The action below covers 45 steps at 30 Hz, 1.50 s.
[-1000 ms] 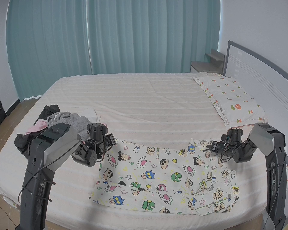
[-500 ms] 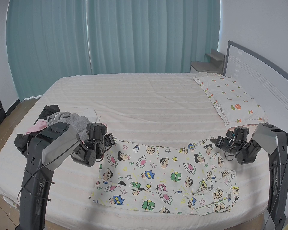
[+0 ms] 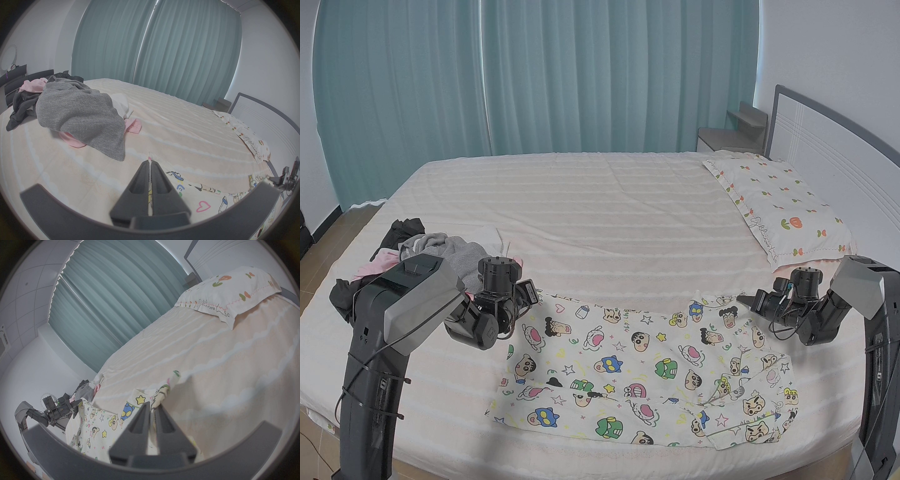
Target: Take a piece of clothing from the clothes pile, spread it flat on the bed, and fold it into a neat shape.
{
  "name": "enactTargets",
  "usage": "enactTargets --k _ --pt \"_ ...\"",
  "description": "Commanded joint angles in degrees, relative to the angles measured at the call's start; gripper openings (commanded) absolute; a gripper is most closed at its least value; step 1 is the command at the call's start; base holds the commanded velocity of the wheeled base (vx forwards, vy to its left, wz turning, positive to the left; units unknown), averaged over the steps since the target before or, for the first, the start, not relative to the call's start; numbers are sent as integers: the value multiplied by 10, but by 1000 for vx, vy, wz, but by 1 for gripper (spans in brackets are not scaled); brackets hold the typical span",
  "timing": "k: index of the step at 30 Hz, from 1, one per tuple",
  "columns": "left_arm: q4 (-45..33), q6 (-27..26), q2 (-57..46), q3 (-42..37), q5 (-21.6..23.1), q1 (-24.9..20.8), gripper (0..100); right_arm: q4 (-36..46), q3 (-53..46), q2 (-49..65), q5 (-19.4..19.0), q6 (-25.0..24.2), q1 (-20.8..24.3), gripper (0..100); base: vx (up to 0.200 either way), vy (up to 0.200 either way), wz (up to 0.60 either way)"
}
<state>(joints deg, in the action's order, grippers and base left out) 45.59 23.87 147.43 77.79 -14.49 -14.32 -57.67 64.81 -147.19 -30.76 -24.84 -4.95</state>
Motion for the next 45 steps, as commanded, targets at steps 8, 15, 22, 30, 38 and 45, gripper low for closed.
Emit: enactTargets --k 8,15,22,30,38,45 --pt "1 1 0 -1 0 0 0 4 7 -13 -3 2 17 100 0 0 0" --pt "0 1 0 -1 0 -2 0 38 24 -16 -2 3 36 0 0 0 0" --pt "0 1 -2 -5 -1 -2 0 50 27 -16 -4 4 34 0 0 0 0" --pt "35 -1 -18 -50 0 -2 0 -8 -23 8 -57 8 6 0 0 0 0" --pt "51 -1 -30 -64 0 -2 0 -45 -76 42 -89 8 -3 0 0 0 0" --pt "54 -1 -63 -109 3 -7 0 -98 -151 73 -114 9 -10 0 0 0 0"
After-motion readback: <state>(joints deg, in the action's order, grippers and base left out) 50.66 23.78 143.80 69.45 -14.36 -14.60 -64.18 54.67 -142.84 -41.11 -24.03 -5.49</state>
